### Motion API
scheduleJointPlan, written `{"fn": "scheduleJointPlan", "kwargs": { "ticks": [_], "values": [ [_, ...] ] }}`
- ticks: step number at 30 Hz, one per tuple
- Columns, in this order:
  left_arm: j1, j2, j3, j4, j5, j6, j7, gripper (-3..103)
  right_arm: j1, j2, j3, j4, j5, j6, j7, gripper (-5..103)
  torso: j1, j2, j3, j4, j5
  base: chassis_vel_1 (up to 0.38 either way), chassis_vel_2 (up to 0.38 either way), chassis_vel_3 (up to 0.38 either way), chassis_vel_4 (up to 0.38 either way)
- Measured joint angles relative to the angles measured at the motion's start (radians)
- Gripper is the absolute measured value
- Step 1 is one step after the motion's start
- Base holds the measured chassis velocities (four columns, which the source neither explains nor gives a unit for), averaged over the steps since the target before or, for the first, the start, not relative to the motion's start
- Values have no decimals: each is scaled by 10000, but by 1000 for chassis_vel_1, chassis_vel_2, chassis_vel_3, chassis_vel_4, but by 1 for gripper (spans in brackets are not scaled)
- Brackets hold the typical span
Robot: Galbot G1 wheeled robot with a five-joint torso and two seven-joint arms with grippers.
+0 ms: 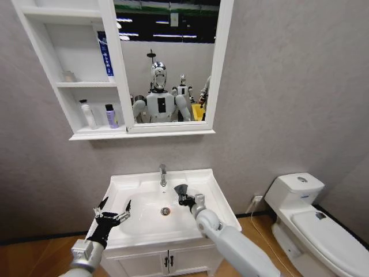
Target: Move facial cleanser and shampoo from washbasin to cabinet, then wipe washbasin with towel.
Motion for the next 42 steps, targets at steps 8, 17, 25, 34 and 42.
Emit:
{"fn": "scheduleJointPlan", "kwargs": {
  "ticks": [8, 17, 25, 34, 42],
  "values": [
    [0, 0, -1, 0, 0, 0, 0, 100, 382, -60, -351, -805, 788, -338, 1165, 7, 2, 0, 0, -2, -1, 0, 0, 0, 0],
    [0, 0, 0, -1, 0, 0, 0, 100, 1131, 684, -648, -2337, 1250, -384, 1488, 7, 3, 0, 1, 2, 2, 0, 0, 0, 0],
    [0, 0, 0, 0, 0, -1, 0, 100, 1342, 1328, -807, -3420, 1283, -372, 733, 7, 1, 1, -1, 0, 1, 0, 0, 0, 0],
    [0, 0, 0, 0, 0, -1, 0, 100, 1585, 2043, -1360, -4339, 1233, -284, 72, 7, 0, 2, -2, -2, 1, 0, 0, 0, 0],
    [0, 0, 0, 0, 0, 0, -1, 100, 1954, 3089, -1979, -5156, 1259, -140, -508, 7, 1, 0, 2, -3, -1, 0, 0, 0, 0]
  ]
}}
